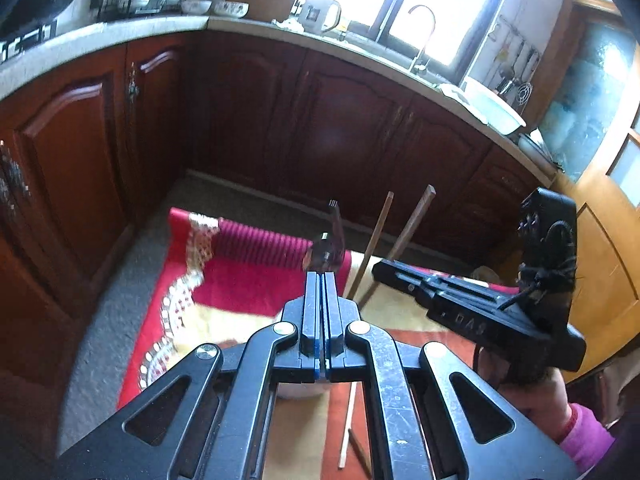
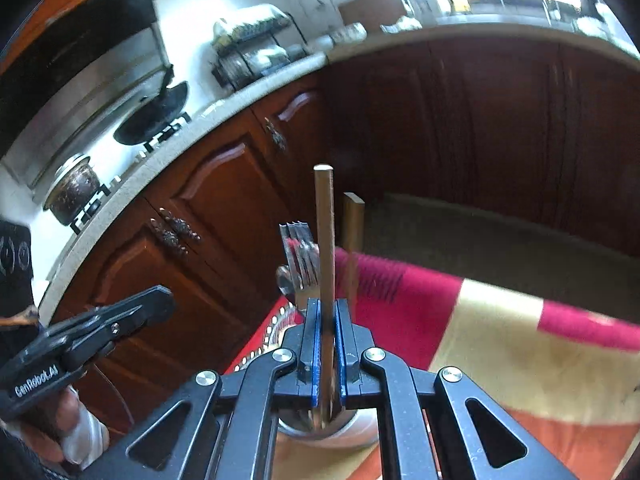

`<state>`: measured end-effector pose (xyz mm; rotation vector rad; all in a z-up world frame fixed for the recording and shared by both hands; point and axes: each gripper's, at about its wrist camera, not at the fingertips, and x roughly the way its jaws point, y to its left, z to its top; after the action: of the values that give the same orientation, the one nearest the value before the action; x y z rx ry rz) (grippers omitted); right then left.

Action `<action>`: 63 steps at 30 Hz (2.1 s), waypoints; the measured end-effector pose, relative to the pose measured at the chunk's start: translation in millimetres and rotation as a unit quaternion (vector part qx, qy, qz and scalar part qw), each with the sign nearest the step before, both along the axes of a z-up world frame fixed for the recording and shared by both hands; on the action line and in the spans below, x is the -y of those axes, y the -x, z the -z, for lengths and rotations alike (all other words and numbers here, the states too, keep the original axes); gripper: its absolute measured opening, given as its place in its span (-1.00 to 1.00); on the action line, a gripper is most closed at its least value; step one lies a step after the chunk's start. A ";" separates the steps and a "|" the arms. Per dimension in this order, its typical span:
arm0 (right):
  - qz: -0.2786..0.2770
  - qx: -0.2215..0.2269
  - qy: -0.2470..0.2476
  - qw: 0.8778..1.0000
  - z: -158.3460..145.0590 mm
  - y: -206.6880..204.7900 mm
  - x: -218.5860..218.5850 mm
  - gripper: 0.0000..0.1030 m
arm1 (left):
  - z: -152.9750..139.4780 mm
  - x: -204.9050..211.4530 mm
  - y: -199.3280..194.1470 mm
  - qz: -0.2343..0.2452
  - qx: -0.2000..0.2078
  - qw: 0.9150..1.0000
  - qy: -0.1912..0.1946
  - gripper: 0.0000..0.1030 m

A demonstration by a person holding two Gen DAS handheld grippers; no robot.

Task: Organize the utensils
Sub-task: 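Lower chopstick and fork into the jar and open both grippers, then move both grippers back over the utensils on the blanket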

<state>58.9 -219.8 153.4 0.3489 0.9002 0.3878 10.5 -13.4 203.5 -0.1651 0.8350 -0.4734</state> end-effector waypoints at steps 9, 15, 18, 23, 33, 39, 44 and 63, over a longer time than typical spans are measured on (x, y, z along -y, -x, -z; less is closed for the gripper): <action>0.000 0.005 0.010 1.000 -5.1 29.0 9.5 -0.69 | 22.3 14.6 25.6 0.000 -0.025 1.000 -0.005 -0.27; 0.012 0.005 0.026 1.000 -5.0 54.4 21.2 -0.59 | 29.1 27.7 35.4 0.000 -0.026 0.999 -0.022 -0.14; 0.017 0.005 0.041 0.999 -3.9 64.4 25.2 -0.59 | 29.2 33.1 41.8 -0.005 -0.017 0.999 -0.027 -0.10; 0.026 0.003 0.053 0.998 -3.0 79.5 32.9 -0.52 | 29.5 44.4 50.7 -0.008 -0.004 0.999 -0.052 -0.05; 0.037 0.006 0.080 0.996 -4.8 109.5 45.3 -0.32 | 36.0 64.1 67.0 0.001 0.000 0.997 -0.076 -0.04; 0.041 -0.004 0.090 0.995 3.1 130.7 61.3 -0.31 | 49.5 72.7 78.0 0.014 -0.021 0.997 -0.069 -0.04; 0.038 -0.028 0.084 0.995 23.2 147.6 76.9 -0.31 | 65.9 73.5 85.4 0.023 -0.044 0.997 -0.061 -0.04; -0.034 -0.144 0.124 0.981 133.3 155.7 57.4 -0.37 | 146.0 60.8 104.1 0.025 -0.135 0.988 -0.075 -0.04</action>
<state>-96.8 -277.2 20.1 0.1455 1.2320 0.2865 -93.6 -74.2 57.4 -0.0705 1.1396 -0.4394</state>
